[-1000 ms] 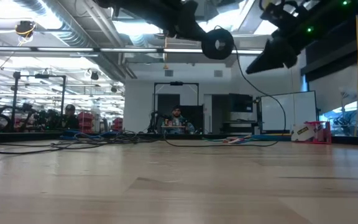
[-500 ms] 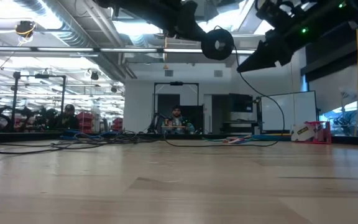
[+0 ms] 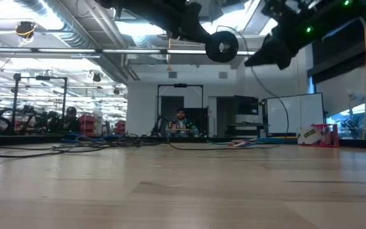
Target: Coiling cords
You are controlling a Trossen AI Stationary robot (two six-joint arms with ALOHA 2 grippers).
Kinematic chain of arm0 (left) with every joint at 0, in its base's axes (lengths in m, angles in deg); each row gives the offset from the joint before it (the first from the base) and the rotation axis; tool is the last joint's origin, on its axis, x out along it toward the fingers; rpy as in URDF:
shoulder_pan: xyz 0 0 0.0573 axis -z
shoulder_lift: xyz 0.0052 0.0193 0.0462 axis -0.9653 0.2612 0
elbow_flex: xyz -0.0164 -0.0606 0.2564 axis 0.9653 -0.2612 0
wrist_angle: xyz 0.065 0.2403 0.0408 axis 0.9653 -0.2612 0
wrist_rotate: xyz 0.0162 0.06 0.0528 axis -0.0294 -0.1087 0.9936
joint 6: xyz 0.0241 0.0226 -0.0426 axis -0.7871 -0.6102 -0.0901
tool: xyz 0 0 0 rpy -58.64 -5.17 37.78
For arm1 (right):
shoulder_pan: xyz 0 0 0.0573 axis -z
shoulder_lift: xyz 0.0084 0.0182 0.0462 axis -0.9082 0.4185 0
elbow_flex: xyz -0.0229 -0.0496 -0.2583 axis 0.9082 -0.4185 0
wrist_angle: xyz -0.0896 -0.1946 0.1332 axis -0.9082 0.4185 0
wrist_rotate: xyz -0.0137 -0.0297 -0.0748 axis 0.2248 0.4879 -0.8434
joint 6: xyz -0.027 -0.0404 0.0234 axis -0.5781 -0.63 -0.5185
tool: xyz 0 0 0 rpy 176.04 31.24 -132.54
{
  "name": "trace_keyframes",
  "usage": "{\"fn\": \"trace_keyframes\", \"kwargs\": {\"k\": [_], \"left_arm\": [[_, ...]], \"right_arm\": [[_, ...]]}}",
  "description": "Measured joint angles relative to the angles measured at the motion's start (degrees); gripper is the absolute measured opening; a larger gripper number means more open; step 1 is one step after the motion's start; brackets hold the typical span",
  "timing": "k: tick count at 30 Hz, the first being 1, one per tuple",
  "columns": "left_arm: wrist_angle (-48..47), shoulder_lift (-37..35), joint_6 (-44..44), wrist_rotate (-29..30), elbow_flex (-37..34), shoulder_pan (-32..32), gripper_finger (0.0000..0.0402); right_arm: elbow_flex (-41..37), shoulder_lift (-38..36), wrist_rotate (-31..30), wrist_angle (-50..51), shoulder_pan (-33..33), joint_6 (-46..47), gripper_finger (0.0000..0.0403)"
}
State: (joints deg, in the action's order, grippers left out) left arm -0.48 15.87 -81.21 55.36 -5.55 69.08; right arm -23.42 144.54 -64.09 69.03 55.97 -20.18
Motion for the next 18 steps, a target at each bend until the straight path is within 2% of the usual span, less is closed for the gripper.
{"fn": "trace_keyframes", "kwargs": {"k": [3,7,14,18], "left_arm": [[-0.2,0.0,0.0,0.0,0.0,0.0,0.0001],[-0.3,0.0,-0.1,-0.1,0.0,0.1,0.0001],[2.9,0.0,-0.2,-5.0,0.0,0.2,0.0001],[4.6,0.0,-0.2,-5.6,-0.1,0.1,0.0001]], "right_arm": [[0.1,-2.2,-5.1,0.2,-0.5,-3.9,0.0011],[0.2,-3.5,-7.4,0.6,2.4,-7.0,0.0011],[-0.4,-1.5,3.8,2.7,9.3,-3.2,0.0006],[-2.0,-0.5,8.3,-0.4,10.6,-0.5,0.0010]]}}
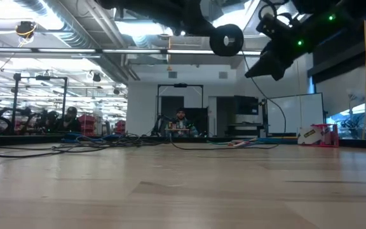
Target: Coiling cords
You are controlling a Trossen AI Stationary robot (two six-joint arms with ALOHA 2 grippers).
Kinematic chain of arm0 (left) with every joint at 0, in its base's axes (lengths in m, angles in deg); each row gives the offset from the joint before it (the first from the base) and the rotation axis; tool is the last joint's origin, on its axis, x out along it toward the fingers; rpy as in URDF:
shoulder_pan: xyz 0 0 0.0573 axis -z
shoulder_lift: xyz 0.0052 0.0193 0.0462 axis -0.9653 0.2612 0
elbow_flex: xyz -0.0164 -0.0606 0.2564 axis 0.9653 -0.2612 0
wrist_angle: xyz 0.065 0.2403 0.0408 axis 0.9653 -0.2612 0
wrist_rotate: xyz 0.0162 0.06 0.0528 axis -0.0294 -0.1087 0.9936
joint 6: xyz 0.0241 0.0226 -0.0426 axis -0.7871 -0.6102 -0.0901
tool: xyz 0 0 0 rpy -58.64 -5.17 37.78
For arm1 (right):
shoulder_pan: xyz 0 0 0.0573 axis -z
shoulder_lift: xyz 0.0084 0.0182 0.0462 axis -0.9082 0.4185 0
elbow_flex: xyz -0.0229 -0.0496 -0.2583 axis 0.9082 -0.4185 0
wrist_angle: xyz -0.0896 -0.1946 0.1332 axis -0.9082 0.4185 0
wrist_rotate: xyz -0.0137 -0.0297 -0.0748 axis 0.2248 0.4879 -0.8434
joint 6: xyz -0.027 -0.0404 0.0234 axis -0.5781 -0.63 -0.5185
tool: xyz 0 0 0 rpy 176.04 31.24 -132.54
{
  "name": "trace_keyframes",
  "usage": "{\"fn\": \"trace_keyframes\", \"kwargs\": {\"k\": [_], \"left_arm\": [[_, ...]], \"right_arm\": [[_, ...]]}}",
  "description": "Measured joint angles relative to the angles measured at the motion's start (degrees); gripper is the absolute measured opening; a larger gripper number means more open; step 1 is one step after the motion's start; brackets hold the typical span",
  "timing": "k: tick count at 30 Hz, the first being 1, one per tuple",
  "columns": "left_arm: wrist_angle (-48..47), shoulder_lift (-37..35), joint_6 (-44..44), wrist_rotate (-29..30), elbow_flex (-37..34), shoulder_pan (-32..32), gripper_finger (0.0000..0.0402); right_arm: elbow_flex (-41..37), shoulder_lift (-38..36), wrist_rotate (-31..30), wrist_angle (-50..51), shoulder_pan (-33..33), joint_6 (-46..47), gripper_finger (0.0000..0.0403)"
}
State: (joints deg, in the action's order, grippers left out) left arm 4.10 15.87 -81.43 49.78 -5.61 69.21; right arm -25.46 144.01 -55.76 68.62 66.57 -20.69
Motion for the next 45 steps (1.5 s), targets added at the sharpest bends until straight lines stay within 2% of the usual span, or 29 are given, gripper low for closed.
{"fn": "trace_keyframes", "kwargs": {"k": [4,10,15,20,25,36,41,45], "left_arm": [[3.1,0.0,0.0,-1.6,0.0,0.0,0.0001],[5.9,0.0,-0.1,-5.8,0.0,0.0,0.0001],[8.8,0.0,-0.2,-6.0,0.0,0.0,0.0001],[8.8,0.0,-1.4,-6.0,0.0,0.1,0.0001],[9.0,0.0,-2.1,-6.0,0.0,0.1,0.0001],[9.8,0.0,-4.2,-5.9,0.0,1.0,0.0001],[11.2,0.0,-4.3,-6.4,0.0,1.1,0.0001],[11.2,0.0,-3.2,-10.9,0.0,1.1,0.0001]], "right_arm": [[-0.8,0.0,4.9,-5.4,-0.2,1.0,0.0012],[-0.8,0.4,14.7,-8.1,0.3,3.4,0.0021],[-0.9,0.4,21.8,-11.5,0.2,4.4,0.0064],[-0.9,-2.1,22.1,-9.6,0.2,2.5,0.0119],[-0.9,-8.8,20.7,-2.0,0.2,0.4,0.0147],[-0.8,-23.2,22.3,6.8,0.2,-0.4,0.0152],[-0.8,-22.9,25.0,6.9,0.2,-0.3,0.0152],[-0.8,-20.2,20.0,8.2,0.2,-0.8,0.0152]]}}
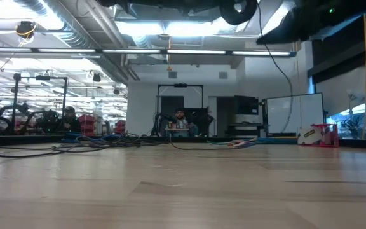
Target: Coiling cords
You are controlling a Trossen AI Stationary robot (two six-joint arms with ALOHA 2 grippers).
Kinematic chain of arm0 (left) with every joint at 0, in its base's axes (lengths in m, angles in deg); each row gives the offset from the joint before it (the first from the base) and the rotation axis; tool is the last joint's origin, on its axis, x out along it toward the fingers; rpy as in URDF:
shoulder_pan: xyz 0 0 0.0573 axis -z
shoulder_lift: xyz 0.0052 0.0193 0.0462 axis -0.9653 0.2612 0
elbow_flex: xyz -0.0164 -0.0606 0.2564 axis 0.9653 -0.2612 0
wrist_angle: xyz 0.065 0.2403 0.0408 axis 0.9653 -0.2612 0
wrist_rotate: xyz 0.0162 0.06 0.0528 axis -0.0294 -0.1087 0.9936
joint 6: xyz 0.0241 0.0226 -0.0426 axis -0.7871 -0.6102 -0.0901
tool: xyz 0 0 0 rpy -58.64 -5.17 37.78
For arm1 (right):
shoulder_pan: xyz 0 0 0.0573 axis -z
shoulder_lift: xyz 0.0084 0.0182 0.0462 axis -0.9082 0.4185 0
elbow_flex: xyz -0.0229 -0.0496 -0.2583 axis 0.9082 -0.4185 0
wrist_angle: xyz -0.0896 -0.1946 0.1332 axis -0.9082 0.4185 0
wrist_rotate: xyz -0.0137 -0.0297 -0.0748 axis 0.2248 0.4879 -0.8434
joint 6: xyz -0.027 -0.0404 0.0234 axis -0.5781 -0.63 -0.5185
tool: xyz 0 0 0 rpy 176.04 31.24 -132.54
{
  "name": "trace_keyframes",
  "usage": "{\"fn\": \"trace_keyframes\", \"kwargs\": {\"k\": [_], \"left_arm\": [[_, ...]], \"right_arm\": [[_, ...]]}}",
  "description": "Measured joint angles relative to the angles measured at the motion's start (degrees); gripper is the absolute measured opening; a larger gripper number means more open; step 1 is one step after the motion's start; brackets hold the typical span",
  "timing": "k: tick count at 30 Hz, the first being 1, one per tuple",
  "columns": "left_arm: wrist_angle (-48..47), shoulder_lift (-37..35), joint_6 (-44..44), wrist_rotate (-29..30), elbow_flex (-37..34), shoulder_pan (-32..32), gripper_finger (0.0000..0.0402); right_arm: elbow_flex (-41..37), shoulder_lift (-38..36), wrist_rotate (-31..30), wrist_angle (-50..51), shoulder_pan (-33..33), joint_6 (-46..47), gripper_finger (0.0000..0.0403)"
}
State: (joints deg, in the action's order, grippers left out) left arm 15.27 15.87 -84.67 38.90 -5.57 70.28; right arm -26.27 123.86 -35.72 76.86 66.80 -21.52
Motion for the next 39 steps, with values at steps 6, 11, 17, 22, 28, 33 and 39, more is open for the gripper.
{"fn": "trace_keyframes", "kwargs": {"k": [6,11,17,22,28,33,39], "left_arm": [[0.4,0.0,0.7,-2.5,0.0,0.0,0.0001],[-0.7,0.0,0.6,-2.4,0.0,-0.2,0.0001],[-2.5,0.0,0.7,-2.4,0.0,-0.4,0.0001],[-2.7,0.0,0.6,-2.4,0.0,-0.4,0.0001],[0.9,0.0,0.6,-3.5,0.0,0.1,0.0001],[8.4,0.0,0.2,-3.8,0.0,0.5,0.0001],[12.2,0.0,0.2,-3.9,0.0,0.4,0.0001]], "right_arm": [[0.5,0.5,3.0,-1.8,-0.1,-1.3,0.0152],[2.1,-0.3,6.5,-1.8,-0.1,-1.2,0.0151],[3.1,-0.7,4.1,0.9,-0.1,-2.6,0.0082],[3.1,-0.8,4.0,1.8,-0.1,-3.5,0.0012],[3.1,-1.9,0.0,3.2,0.0,-3.7,0.0006],[2.0,0.8,5.9,1.1,-0.1,-0.4,0.0005],[1.5,6.3,7.7,-5.3,0.0,0.9,0.0015]]}}
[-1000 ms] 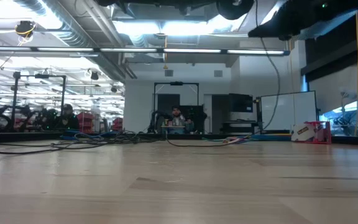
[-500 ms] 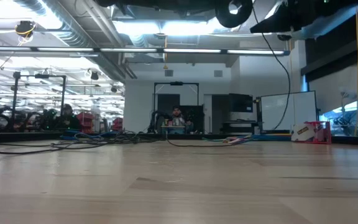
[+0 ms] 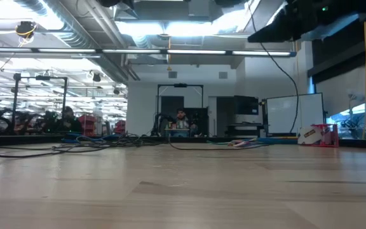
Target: Coiling cords
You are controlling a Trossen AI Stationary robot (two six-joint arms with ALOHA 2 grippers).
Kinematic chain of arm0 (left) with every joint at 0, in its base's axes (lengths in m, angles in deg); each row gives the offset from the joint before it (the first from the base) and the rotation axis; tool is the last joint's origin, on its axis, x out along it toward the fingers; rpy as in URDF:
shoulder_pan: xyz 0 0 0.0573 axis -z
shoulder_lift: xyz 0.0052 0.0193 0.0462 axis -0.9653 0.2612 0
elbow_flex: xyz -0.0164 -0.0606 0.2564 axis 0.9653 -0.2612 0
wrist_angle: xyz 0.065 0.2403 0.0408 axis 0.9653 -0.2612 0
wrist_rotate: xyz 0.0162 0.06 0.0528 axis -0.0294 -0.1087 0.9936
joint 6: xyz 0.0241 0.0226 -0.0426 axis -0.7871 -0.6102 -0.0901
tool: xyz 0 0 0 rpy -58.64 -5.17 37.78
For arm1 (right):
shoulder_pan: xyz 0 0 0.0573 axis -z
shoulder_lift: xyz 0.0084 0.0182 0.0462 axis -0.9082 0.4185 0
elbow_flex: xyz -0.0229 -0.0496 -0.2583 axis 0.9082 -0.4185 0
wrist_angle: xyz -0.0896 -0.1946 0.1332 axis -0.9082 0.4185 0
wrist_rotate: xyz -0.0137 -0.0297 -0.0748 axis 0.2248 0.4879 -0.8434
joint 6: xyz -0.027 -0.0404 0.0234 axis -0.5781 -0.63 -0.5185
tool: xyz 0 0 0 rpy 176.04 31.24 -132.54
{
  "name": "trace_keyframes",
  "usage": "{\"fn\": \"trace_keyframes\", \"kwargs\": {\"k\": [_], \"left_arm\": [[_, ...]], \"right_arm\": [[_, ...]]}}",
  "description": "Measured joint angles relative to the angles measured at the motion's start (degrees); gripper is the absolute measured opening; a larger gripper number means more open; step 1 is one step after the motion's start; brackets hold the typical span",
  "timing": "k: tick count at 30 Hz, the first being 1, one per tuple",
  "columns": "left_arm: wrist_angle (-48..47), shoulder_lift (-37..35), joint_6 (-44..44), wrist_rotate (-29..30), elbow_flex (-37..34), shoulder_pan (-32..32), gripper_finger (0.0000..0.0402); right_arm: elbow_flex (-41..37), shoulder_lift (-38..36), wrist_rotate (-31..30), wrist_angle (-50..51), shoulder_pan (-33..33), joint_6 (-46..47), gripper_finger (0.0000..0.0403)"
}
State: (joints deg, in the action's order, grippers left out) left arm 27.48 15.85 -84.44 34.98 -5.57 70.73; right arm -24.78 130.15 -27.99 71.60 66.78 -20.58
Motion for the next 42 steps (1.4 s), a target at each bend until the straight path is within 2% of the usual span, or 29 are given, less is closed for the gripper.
{"fn": "trace_keyframes", "kwargs": {"k": [7,13,15,18,20,22,32,42], "left_arm": [[-0.3,0.0,0.0,-0.2,0.0,0.0,0.0001],[0.0,0.0,-0.2,-0.2,0.0,0.0,0.0001],[0.2,0.0,-0.2,-0.2,0.0,0.0,0.0001],[0.3,0.0,-0.2,-0.1,0.0,0.0,0.0001],[0.2,0.0,-0.2,-0.6,0.0,0.0,0.0001],[0.1,0.0,-0.2,-1.3,0.0,0.0,0.0001],[0.1,0.0,-0.6,-1.5,0.0,0.0,0.0001],[-1.5,0.0,-1.1,-1.5,0.0,0.0,0.0001]], "right_arm": [[-0.1,4.8,1.5,-8.7,0.0,-0.3,0.0034],[-0.1,5.5,6.4,-10.8,0.0,-0.2,0.0109],[-0.1,5.0,6.2,-8.5,0.0,-0.3,0.0137],[0.9,4.2,1.2,-0.9,0.0,-3.6,0.0172],[2.6,2.9,-2.2,5.0,0.0,-4.4,0.0189],[4.6,1.3,-2.4,8.0,0.0,-4.4,0.0200],[11.5,-3.6,9.8,15.8,0.0,-4.3,0.0209],[17.5,-3.6,16.4,16.2,0.0,-6.1,0.0209]]}}
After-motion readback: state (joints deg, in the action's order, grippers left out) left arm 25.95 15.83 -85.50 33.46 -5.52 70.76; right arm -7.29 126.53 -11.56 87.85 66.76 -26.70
